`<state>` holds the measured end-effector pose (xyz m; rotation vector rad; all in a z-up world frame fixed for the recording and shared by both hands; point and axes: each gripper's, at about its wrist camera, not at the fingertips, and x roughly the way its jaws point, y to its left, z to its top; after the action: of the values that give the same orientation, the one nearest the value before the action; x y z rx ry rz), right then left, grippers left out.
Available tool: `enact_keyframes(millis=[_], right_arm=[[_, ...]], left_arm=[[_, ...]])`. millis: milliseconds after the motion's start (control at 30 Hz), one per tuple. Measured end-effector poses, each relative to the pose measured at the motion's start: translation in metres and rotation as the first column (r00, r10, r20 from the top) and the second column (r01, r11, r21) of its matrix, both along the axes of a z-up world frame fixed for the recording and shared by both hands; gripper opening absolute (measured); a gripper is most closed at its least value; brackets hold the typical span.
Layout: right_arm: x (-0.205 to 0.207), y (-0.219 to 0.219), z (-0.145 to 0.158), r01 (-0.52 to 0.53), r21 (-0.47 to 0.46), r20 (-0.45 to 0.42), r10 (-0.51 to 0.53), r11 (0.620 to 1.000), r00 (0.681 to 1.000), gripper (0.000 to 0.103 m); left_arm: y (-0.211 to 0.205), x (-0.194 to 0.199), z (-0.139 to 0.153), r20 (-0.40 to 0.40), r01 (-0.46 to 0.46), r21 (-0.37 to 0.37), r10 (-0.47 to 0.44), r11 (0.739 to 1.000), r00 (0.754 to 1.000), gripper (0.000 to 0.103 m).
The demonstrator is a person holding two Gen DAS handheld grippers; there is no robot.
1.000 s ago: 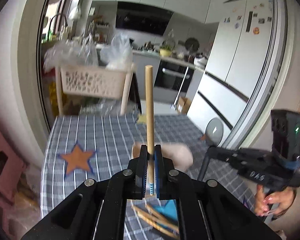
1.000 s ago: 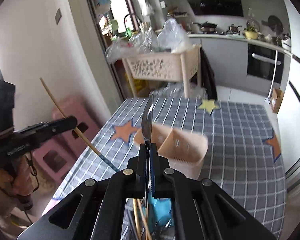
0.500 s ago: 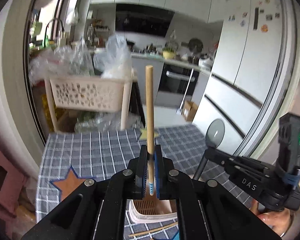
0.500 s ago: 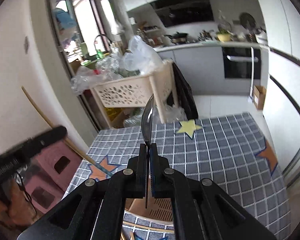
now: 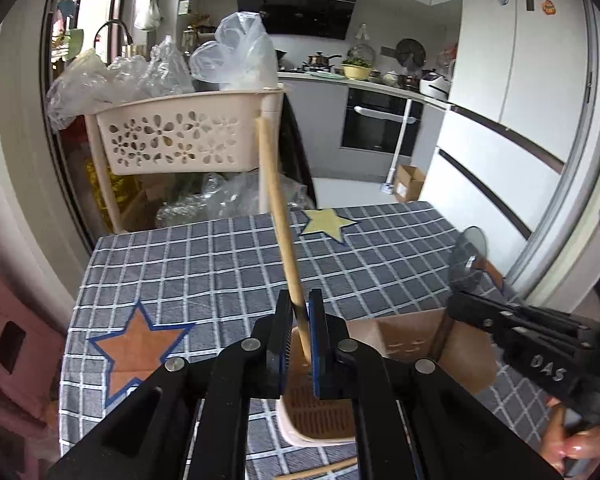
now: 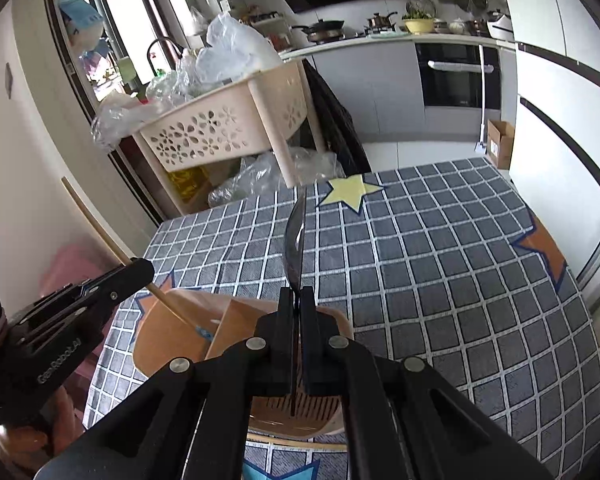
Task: Organize utensils
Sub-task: 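Carry chopstick and spoon over the pink holder and open both tools to drop them, then move both tools back down to the utensil pile on the star mat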
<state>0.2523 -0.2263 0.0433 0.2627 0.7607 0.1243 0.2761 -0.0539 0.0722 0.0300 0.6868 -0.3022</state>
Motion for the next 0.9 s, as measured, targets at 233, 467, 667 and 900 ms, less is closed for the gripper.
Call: enact_keyframes(millis=[233, 467, 667, 900], right_arm=[[-0.004, -0.001, 0.006, 0.014, -0.001, 0.001, -0.014, 1.000, 1.000, 0.048], [-0.027, -0.008, 0.027, 0.039, 0.005, 0.053, -0.039, 0.999, 0.998, 0.051], [-0.053, -0.013, 0.041, 0.056, 0.008, 0.083, -0.057, 0.998, 0.995, 0.066], [-0.086, -0.006, 0.041, 0.009, 0.001, 0.090, -0.009, 1.000, 0.996, 0.080]], left_arm=[[0.008, -0.008, -0.003, 0.024, -0.043, 0.030, 0.042, 0.999, 0.999, 0.103], [0.015, -0.015, 0.000, 0.028, -0.045, 0.029, 0.045, 0.999, 0.999, 0.103], [0.029, -0.036, 0.011, 0.064, -0.065, 0.018, 0.063, 0.998, 0.996, 0.103], [0.052, -0.079, 0.013, 0.046, -0.101, -0.023, 0.102, 0.995, 0.994, 0.103]])
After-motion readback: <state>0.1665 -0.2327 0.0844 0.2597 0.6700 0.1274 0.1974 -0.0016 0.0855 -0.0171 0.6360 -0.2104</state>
